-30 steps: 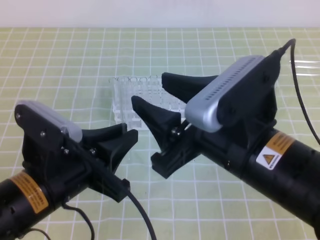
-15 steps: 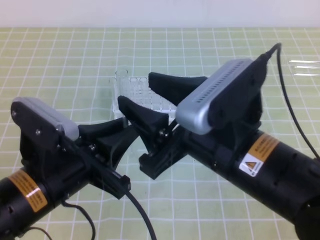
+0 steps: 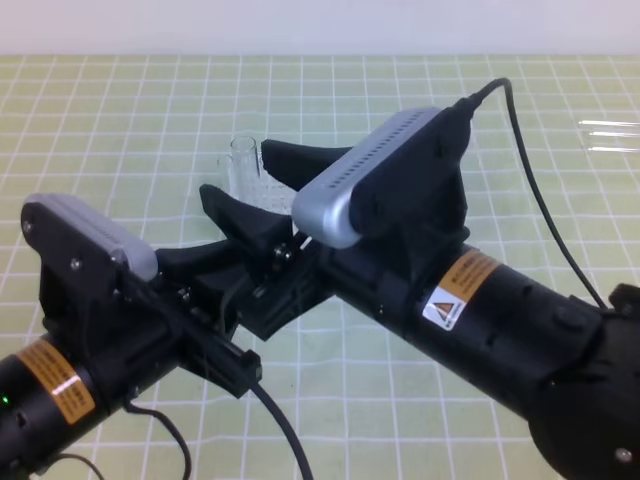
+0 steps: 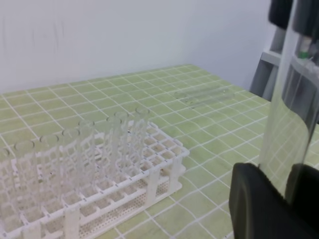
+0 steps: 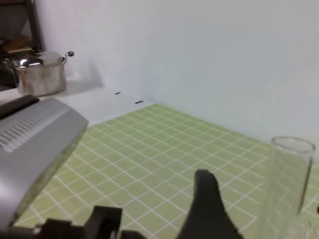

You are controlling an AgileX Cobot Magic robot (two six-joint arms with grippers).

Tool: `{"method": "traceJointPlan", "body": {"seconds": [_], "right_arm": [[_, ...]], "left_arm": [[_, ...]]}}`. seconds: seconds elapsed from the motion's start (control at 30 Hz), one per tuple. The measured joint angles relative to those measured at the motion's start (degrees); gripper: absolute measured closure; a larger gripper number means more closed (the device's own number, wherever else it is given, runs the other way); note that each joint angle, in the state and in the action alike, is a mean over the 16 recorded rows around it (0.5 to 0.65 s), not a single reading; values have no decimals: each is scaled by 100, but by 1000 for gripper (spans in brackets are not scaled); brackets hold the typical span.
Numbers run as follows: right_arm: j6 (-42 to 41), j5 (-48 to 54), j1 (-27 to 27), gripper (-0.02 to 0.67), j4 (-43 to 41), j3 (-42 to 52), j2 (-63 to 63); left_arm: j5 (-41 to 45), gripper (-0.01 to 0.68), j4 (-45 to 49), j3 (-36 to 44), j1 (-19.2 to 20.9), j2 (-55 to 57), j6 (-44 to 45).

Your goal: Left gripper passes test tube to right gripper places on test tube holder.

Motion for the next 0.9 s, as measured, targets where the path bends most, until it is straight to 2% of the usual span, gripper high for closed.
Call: {"method": "traceJointPlan", "body": {"seconds": [0.67, 0.9], "right_arm": [[1, 120, -14, 235, 103, -372, 377], [1, 75, -14, 294, 147, -372, 377]], "left_arm": [[-112, 651, 0, 0, -1, 2, 1], [-164, 651, 0, 0, -1, 2, 1]]}}
